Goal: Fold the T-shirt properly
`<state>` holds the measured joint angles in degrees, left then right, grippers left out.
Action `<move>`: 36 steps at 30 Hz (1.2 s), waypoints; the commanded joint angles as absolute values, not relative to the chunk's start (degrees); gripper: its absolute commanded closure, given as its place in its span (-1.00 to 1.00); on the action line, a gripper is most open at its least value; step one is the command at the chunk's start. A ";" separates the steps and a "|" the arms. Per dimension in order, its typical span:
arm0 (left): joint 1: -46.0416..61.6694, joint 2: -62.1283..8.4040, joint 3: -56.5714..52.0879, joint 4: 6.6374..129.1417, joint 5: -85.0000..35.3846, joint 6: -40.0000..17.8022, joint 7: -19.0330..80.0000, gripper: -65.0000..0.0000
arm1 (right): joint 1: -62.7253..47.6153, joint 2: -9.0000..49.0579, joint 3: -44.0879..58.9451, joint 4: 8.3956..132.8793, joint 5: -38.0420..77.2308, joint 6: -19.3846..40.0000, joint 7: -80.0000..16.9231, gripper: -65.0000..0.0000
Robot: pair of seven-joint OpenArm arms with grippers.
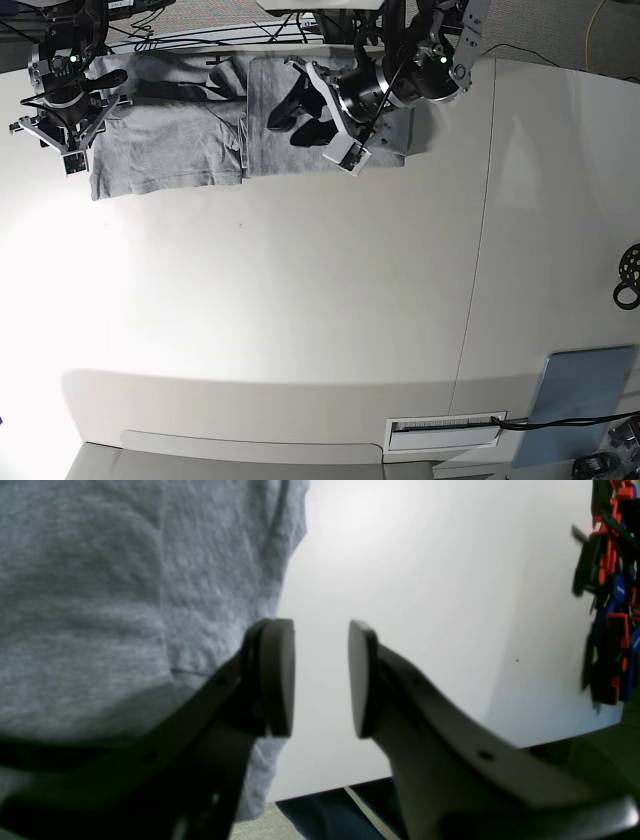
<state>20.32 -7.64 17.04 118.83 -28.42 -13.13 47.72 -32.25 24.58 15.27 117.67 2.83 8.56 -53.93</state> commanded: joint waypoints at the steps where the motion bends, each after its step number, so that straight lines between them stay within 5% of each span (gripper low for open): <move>1: 19.46 -7.51 17.04 119.74 -27.79 -13.61 45.65 0.20 | -32.25 25.41 15.86 118.41 1.89 8.03 -52.93 0.43; 12: 18.61 -8.78 1.80 119.96 -24.40 -18.37 44.97 0.20 | -32.25 25.56 17.10 118.41 2.46 11.27 -55.77 0.42; 24: 22.44 -9.87 -15.18 119.96 -38.33 -26.76 47.16 0.20 | -32.25 25.56 36.58 118.41 0.86 13.13 -45.93 0.41; 30: 22.74 -9.87 -15.14 119.96 -42.15 -27.29 47.16 0.20 | -32.25 25.54 37.39 118.41 2.11 14.28 -46.74 -0.25; 36: 23.03 -9.87 -15.14 119.96 -42.70 -27.68 48.80 0.20 | -32.23 25.58 37.39 118.13 17.34 13.10 -55.77 -0.27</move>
<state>23.05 -9.56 -15.07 118.87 -41.43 -27.11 49.89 -32.23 24.56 36.75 117.45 18.50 13.41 -57.19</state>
